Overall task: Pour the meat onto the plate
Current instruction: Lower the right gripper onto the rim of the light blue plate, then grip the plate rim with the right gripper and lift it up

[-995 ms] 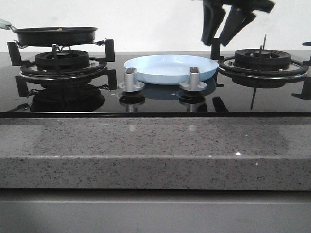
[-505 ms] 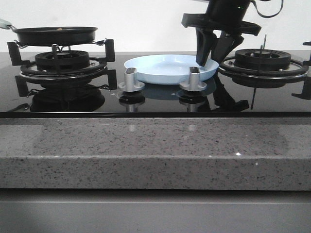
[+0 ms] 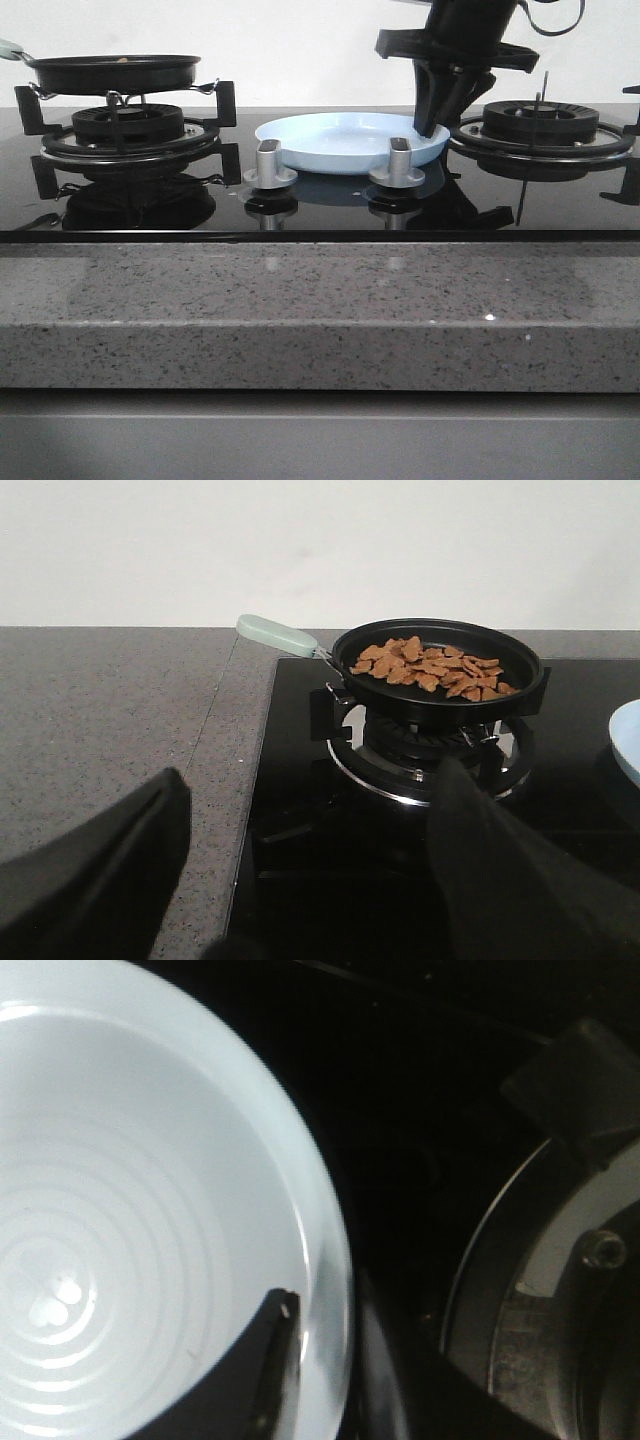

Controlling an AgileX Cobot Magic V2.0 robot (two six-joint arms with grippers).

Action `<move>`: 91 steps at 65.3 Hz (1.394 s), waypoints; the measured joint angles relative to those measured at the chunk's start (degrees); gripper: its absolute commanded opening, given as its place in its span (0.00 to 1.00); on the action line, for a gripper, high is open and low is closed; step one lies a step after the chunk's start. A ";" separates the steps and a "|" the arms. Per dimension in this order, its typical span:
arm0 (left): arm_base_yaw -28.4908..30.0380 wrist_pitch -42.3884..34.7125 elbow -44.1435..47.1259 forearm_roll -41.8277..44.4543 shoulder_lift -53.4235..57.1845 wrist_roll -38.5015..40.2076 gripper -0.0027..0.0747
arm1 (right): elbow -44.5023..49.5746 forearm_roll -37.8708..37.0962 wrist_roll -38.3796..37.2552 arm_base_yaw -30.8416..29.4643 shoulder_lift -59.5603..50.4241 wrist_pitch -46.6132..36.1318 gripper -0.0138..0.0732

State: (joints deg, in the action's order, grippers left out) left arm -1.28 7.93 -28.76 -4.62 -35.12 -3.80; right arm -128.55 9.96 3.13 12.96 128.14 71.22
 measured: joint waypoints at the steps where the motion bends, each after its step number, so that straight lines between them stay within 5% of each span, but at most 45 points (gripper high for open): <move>1: 0.00 0.00 0.00 0.00 0.00 0.00 0.67 | 0.00 0.00 0.00 0.00 0.00 0.00 0.27; 11: 0.00 0.00 0.00 0.00 0.00 0.00 0.67 | 0.00 -0.13 0.00 0.00 0.00 0.00 0.07; 68: 0.00 -0.13 0.00 0.00 0.00 0.00 0.67 | -5.92 3.25 -0.21 -0.31 -4.29 0.80 0.09; 91: 0.00 -2.64 0.00 0.00 0.00 0.00 0.67 | 7.76 8.86 0.16 -0.06 -12.29 0.80 0.09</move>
State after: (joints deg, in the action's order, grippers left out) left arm -1.28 5.28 -28.76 -4.62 -35.12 -3.80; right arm -120.79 18.82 3.30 12.90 115.85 72.02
